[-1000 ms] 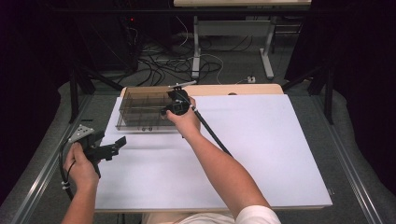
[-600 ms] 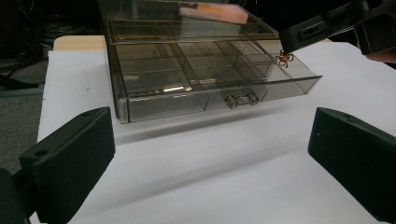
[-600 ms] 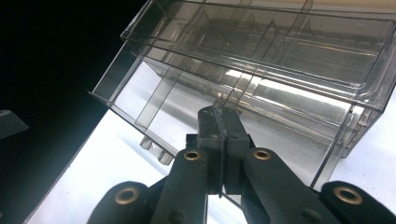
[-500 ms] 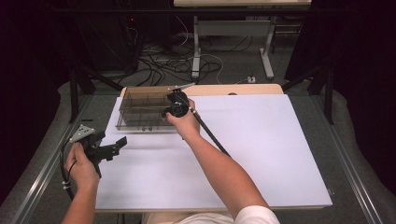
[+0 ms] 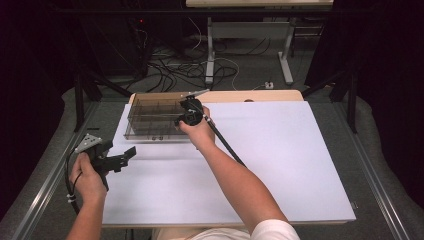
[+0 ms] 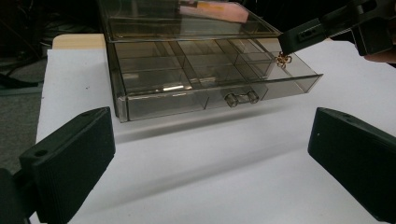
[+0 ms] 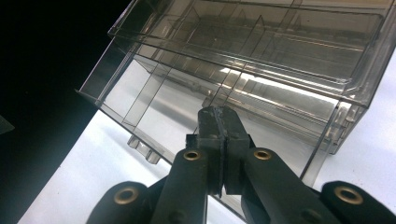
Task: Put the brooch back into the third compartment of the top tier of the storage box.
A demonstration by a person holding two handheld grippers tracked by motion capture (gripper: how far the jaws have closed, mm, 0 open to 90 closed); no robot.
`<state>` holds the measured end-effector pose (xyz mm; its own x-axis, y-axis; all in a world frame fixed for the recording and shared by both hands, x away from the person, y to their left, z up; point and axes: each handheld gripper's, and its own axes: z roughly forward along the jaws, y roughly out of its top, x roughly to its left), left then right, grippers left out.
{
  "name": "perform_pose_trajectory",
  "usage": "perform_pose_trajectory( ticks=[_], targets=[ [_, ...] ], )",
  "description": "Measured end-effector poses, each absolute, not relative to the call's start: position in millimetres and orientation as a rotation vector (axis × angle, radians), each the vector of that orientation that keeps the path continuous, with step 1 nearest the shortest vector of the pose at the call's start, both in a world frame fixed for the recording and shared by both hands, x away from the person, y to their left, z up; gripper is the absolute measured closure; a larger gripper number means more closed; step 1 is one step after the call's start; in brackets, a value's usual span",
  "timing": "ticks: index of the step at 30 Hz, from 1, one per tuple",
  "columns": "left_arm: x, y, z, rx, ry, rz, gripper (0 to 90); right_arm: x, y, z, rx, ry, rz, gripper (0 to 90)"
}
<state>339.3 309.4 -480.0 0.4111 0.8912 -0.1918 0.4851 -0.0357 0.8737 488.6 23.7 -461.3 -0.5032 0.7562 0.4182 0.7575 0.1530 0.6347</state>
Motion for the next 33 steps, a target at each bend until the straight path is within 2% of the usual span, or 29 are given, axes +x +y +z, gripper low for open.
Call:
perform_pose_trajectory(
  ticks=[15, 25, 33],
  targets=[
    [340, 311, -480, 1.674, 1.227, 0.516, 0.8, 490, 17, -458, -1.569, -2.354, -1.335, 80.1],
    [341, 311, -480, 1.674, 1.232, 0.516, 0.8, 488, 12, -451, -1.536, -2.389, -1.382, 64.2],
    [341, 311, -481, 1.678, 1.235, 0.519, 0.8, 486, 9, -448, -1.511, -2.419, -1.405, 54.7]
  ],
)
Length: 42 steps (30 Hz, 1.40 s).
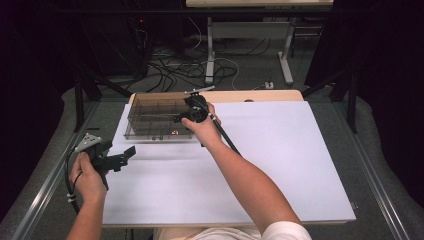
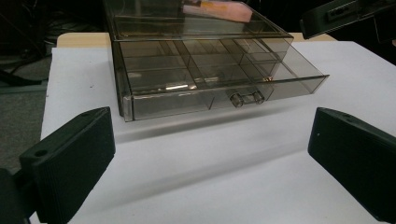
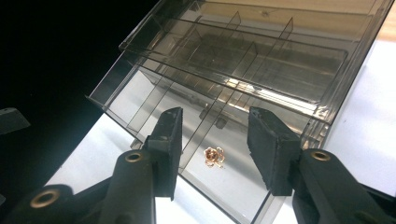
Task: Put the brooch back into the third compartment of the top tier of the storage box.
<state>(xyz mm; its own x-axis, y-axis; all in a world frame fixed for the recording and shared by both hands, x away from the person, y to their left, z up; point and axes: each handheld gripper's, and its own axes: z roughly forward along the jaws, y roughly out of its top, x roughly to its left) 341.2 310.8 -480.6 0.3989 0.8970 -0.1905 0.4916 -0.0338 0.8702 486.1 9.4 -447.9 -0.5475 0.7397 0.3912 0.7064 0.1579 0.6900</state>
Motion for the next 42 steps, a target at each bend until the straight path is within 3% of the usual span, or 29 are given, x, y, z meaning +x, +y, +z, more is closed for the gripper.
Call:
perform_pose_trajectory(
  ticks=[14, 26, 42],
  targets=[
    [342, 309, -480, 1.681, 1.226, 0.519, 0.8, 479, 6, -442, 1.424, 2.378, 1.399, 50.3],
    [343, 307, -481, 1.693, 1.219, 0.52, 0.8, 469, -7, -432, 1.39, 2.402, 1.442, 33.9],
    [343, 304, -481, 1.699, 1.213, 0.516, 0.8, 443, -47, -416, 1.287, 2.383, 1.465, 27.9]
  ],
)
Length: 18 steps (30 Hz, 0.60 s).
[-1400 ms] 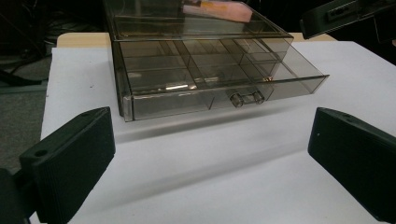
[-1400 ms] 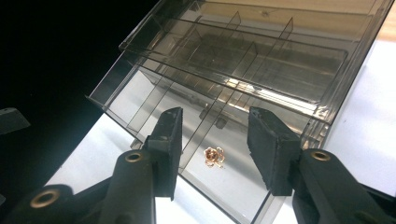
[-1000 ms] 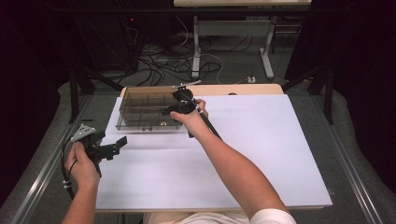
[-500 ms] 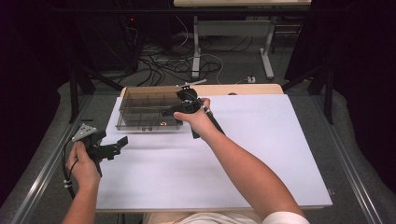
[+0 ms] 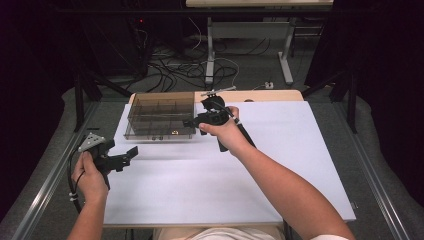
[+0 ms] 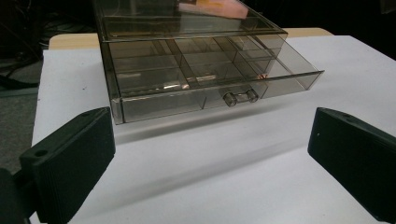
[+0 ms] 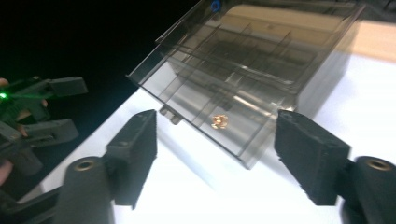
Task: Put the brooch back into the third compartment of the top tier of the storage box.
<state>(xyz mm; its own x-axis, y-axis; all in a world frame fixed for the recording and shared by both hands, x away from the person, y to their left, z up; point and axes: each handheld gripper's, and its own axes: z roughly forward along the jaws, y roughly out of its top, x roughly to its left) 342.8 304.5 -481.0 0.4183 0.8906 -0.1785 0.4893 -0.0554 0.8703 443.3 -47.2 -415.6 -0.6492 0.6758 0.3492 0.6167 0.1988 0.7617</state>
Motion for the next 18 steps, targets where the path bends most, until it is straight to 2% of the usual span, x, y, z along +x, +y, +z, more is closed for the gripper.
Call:
perform_pose_trajectory(
  ticks=[6, 9, 13, 18],
  targets=[
    [342, 304, -481, 1.703, 1.215, 0.518, 0.8, 434, -66, -416, 1.265, 2.336, 1.461, 16.5],
    [343, 304, -482, 1.704, 1.216, 0.516, 0.8, 428, -77, -417, 1.267, 2.309, 1.453, 14.7],
    [343, 303, -482, 1.71, 1.214, 0.516, 0.8, 419, -93, -423, 1.315, 2.244, 1.464, 4.8],
    [343, 302, -483, 1.713, 1.215, 0.519, 0.8, 413, -115, -422, 1.331, 2.186, 1.472, 0.0]
  ],
)
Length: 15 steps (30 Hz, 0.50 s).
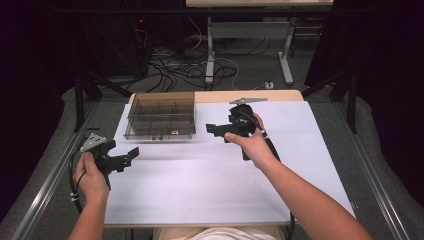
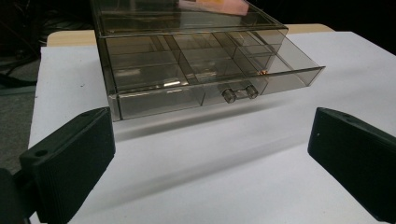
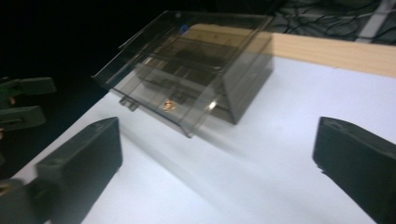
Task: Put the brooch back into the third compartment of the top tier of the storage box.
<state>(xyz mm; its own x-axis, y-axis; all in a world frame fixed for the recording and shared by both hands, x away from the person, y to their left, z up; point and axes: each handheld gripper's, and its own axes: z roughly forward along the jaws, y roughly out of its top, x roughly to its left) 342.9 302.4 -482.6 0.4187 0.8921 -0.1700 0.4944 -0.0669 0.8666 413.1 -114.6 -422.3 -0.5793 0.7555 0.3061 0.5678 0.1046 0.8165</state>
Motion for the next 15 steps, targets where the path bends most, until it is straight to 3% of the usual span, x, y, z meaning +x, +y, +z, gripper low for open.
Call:
perform_pose_trajectory(
  ticks=[15],
  targets=[
    [343, 302, -483, 1.71, 1.218, 0.511, 0.8, 386, -176, -429, 1.265, 2.108, 1.389, 0.0]
  ],
)
